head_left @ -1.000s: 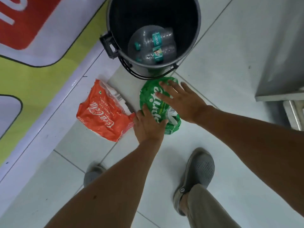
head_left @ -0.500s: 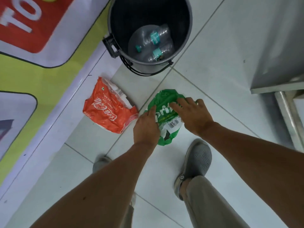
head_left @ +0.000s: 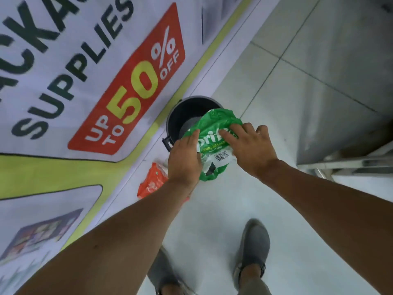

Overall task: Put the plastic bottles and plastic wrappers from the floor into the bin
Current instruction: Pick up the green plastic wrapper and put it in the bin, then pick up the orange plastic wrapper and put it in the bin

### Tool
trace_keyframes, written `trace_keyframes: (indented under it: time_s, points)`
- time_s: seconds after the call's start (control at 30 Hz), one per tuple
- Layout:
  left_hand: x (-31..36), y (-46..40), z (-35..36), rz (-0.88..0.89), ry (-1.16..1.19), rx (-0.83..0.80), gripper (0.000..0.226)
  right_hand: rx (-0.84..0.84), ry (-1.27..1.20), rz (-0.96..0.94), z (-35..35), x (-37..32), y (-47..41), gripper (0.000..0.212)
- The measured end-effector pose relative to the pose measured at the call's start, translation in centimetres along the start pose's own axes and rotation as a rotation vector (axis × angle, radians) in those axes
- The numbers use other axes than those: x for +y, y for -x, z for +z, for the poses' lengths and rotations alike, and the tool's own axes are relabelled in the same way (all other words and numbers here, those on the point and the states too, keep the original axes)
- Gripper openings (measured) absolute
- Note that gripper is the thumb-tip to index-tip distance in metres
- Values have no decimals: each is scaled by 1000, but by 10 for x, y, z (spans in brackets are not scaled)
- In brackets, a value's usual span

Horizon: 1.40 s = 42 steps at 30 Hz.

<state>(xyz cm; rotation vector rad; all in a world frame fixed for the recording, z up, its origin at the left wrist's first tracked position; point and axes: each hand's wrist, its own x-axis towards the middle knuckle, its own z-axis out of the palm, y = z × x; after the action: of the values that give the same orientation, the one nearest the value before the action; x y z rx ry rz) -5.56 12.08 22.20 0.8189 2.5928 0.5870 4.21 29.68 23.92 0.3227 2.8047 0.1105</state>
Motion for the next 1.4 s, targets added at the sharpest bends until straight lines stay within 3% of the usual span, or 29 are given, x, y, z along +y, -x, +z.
trace_keyframes:
  time_s: [0.23, 0.53, 0.63, 0.77, 0.97, 1.03, 1.2, 1.4]
  points:
    - [-39, -48, 15, -67, -32, 14, 76, -28, 129, 130, 11, -19, -65, 92]
    - [-121, 16, 41, -115, -129, -98, 65, -144, 62, 52, 58, -85, -90, 91]
    - [-146, 44, 35, -187, -152, -156, 66, -12, -43, 72, 53, -101, -71, 75]
    - [-192, 82, 26, -230, -241, -317, 71, 137, -159, -124, 72, -140, -20, 61]
    - [-257, 115, 63, -113, -375, -540, 88, -257, -297, -222, 146, -215, 22, 77]
    - [-273, 112, 83, -98, -386, -503, 93, -321, -288, -226, 172, -234, 19, 85]
    - [-313, 89, 142, -4, -365, -406, 113, -262, -175, -230, 242, -273, -10, 93]
    - [-347, 83, 185, -56, -297, -441, 122, -190, -217, -253, 288, -289, -33, 67]
